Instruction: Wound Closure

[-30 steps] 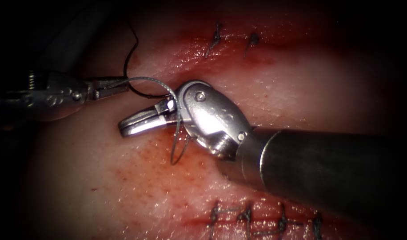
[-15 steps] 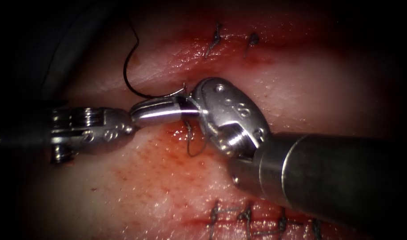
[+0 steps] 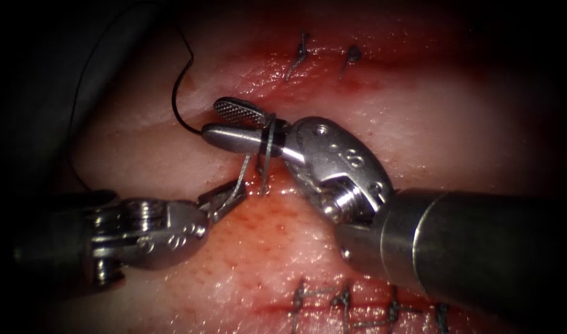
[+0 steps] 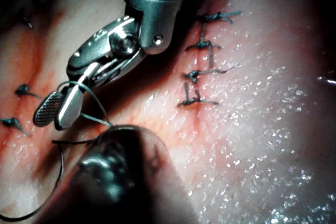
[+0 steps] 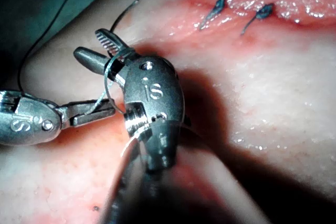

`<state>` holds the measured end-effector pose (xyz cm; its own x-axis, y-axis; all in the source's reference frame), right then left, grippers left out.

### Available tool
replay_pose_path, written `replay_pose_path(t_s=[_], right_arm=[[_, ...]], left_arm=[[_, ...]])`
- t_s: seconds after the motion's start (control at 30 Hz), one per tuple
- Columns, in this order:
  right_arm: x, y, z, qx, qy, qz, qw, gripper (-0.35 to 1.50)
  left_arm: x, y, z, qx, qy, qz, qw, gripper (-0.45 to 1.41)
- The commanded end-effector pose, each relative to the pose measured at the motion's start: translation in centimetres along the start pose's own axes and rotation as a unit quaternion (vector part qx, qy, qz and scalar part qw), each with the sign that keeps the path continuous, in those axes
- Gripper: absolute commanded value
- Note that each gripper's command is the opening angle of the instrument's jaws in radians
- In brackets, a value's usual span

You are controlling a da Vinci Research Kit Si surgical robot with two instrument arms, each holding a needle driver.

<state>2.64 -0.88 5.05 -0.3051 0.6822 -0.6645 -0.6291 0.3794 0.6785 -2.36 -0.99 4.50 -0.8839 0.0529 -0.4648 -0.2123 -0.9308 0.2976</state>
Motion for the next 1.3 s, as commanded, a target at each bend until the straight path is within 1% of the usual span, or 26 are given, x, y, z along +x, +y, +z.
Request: replay_pose_path(t_s=[0.03,0.07,0.1,0.17,0.23,0.3,0.33,0.37,0.43,0.47,0.6,0.67,0.7,0.73,0.77,0.83,0.97,1.03,1.07,1.1,1.13,1.3], right_arm=[[-0.06,0.01,0.02,-0.016,-0.005,0.015,1.000,0.84],[-0.06,0.02,0.01,-0.027,-0.010,0.019,0.999,0.84],[-0.08,0.04,-0.02,-0.047,-0.024,0.024,0.998,0.84],[-0.13,0.07,-0.06,-0.066,-0.033,0.021,0.997,0.83],[-0.21,0.13,-0.11,-0.092,-0.043,0.032,0.994,0.69],[-0.26,0.19,-0.14,-0.104,-0.053,0.043,0.992,0.59],[-0.29,0.22,-0.16,-0.110,-0.060,0.048,0.991,0.51],[-0.31,0.24,-0.17,-0.115,-0.064,0.050,0.990,0.49],[-0.35,0.29,-0.19,-0.118,-0.070,0.059,0.989,0.49],[-0.39,0.32,-0.19,-0.120,-0.084,0.072,0.987,0.49],[-0.50,0.35,-0.12,-0.119,-0.119,0.106,0.980,0.39],[-0.55,0.37,-0.07,-0.119,-0.140,0.118,0.976,0.37],[-0.58,0.38,-0.02,-0.116,-0.158,0.129,0.972,0.36],[-0.58,0.39,0.01,-0.114,-0.163,0.132,0.971,0.36],[-0.58,0.39,0.03,-0.113,-0.169,0.136,0.970,0.31],[-0.59,0.35,0.13,-0.108,-0.198,0.145,0.963,0.26],[-0.61,0.32,0.24,-0.105,-0.218,0.155,0.958,0.21],[-0.62,0.33,0.25,-0.111,-0.237,0.152,0.953,-0.05],[-0.62,0.33,0.25,-0.112,-0.238,0.154,0.952,-0.21],[-0.63,0.33,0.24,-0.111,-0.238,0.154,0.953,-0.31],[-0.64,0.33,0.24,-0.111,-0.238,0.153,0.953,-0.35],[-0.62,0.32,0.19,-0.114,-0.237,0.152,0.953,-0.35]], left_arm=[[0.05,0.06,0.08,0.002,-0.002,0.000,1.000,-0.45],[0.06,0.07,0.08,0.002,-0.002,0.000,1.000,-0.45],[0.09,0.11,0.09,0.003,-0.002,0.000,1.000,-0.45],[0.12,0.12,0.10,0.004,-0.001,-0.004,1.000,-0.45],[0.16,0.14,0.11,0.004,-0.001,0.002,1.000,-0.45],[0.18,0.15,0.11,0.004,0.001,0.001,1.000,-0.45],[0.19,0.16,0.11,0.004,0.002,0.001,1.000,-0.45],[0.19,0.16,0.11,0.004,0.003,0.001,1.000,-0.45],[0.20,0.18,0.11,0.004,0.002,0.004,1.000,-0.45],[0.21,0.19,0.11,0.004,0.002,0.004,1.000,-0.45],[0.21,0.20,0.11,0.005,0.003,0.007,1.000,-0.45],[0.22,0.20,0.11,0.004,0.004,0.010,1.000,-0.45],[0.22,0.21,0.11,0.004,0.005,0.010,1.000,-0.45],[0.23,0.22,0.11,0.005,0.004,0.010,1.000,-0.45],[0.23,0.22,0.11,0.006,0.006,0.010,1.000,-0.45],[0.21,0.23,0.10,0.001,0.006,0.012,1.000,-0.45],[0.20,0.23,0.08,-0.001,0.006,0.014,1.000,-0.45],[0.20,0.24,0.06,-0.001,0.005,0.014,1.000,-0.45],[0.19,0.24,0.06,-0.001,0.005,0.014,1.000,-0.45],[0.19,0.24,0.05,-0.001,0.005,0.015,1.000,-0.45],[0.19,0.24,0.05,-0.002,0.006,0.015,1.000,-0.45],[0.15,0.18,0.05,-0.006,0.006,0.017,1.000,-0.45]])
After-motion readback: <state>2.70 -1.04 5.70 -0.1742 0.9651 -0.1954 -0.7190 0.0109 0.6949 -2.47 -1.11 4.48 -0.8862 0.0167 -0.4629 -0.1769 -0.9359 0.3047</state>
